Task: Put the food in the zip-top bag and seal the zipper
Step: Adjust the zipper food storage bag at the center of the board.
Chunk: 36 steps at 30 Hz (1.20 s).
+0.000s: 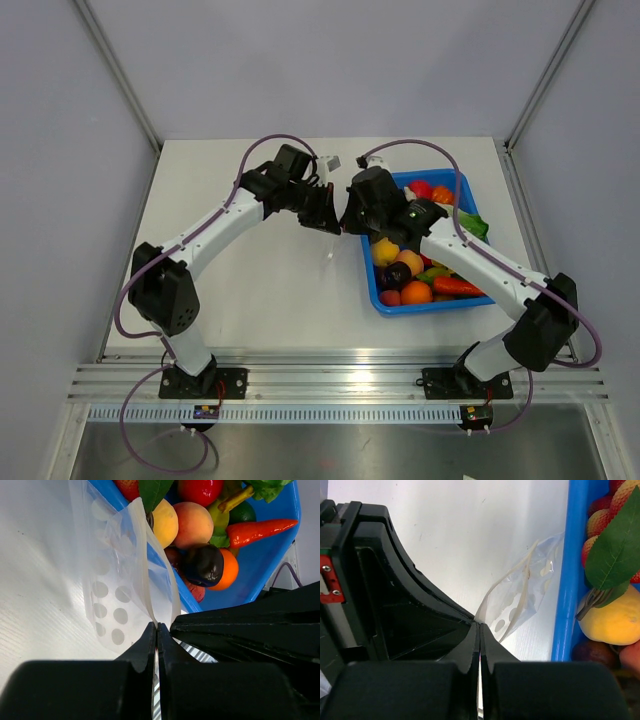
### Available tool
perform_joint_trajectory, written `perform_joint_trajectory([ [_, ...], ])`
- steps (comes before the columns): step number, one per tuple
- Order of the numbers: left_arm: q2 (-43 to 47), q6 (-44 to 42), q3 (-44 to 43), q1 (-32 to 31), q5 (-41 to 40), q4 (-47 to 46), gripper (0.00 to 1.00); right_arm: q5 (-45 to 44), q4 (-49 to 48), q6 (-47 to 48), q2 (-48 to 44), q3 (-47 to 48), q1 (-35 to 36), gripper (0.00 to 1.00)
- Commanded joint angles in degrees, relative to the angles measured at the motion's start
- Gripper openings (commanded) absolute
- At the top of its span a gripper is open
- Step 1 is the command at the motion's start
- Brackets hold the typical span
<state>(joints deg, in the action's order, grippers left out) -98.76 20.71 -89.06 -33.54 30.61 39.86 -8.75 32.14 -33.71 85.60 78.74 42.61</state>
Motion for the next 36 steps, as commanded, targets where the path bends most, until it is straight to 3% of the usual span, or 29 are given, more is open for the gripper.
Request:
perform_joint_trajectory([
  [1,0.76,-0.93,-1.29,0.05,-0.11,-1.27,0.00,-0.56,-2.87,-1.35,0.53,-0.86,0.19,0.01],
  [20,2.70,-0.76,-0.15,0.14,2.00,-2.24,0.00,8.58,-11.05,-2.76,9.75,-4.47,-0.42,0.03],
  [25,4.19,-1.28,0.37,0.84,1.65,-1.63,0.00,3.40,-5.00,-2.50,11.86,-2.46,-0.69,0.39],
  [36,4.10,-3.66,3.09,1.99,-0.90,1.01,0.00,-8.90,8.28,-1.27,12.57,3.69,-0.60,0.47],
])
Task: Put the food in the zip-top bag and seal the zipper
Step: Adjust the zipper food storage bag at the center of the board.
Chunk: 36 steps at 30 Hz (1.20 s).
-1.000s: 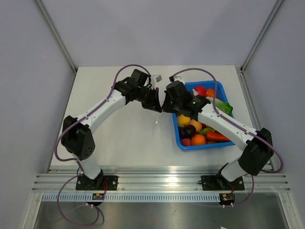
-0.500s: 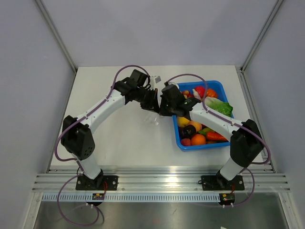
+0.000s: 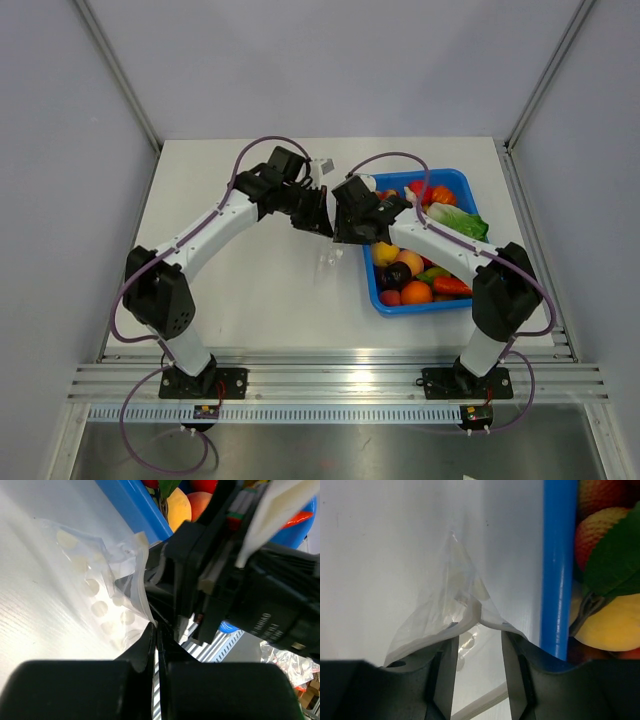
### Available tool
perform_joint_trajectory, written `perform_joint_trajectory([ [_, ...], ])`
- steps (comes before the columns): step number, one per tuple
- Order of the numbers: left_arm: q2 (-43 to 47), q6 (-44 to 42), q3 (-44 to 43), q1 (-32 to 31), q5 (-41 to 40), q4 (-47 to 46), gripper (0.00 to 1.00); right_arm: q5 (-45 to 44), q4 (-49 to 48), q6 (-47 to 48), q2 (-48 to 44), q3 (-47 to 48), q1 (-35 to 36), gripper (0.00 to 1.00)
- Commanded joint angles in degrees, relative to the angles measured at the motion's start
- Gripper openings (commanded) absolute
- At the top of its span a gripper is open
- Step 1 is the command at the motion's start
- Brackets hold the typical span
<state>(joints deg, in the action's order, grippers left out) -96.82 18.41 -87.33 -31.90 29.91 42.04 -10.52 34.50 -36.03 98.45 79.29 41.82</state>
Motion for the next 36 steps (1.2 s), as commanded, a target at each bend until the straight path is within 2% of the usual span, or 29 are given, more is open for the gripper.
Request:
perform_joint_trajectory([
  [1,2.16,-1.36,2.07,0.35,-0.47,-1.43,0.00,-8.36,6.62,1.40,-0.11,3.50,0.19,0.47],
  [6,2.16,-0.66,6.11,0.35,-0.82,-4.07,0.00,-11.27,9.53,2.98,2.87,4.82,0.19,0.47],
  [15,-0.22,-0.66,6.65,-0.44,-4.42,-4.25,0.00,-8.37,6.90,2.19,2.97,3.51,0.71,0.45],
  [20,-2.32,-1.27,5.33,-1.32,-8.19,-1.80,0.00,-7.50,6.19,1.93,2.62,3.86,1.51,0.45],
  [36,-2.94,-1.98,0.06,-3.52,-10.57,2.25,0.00,-6.09,4.79,-0.18,-1.07,4.21,3.97,0.43],
])
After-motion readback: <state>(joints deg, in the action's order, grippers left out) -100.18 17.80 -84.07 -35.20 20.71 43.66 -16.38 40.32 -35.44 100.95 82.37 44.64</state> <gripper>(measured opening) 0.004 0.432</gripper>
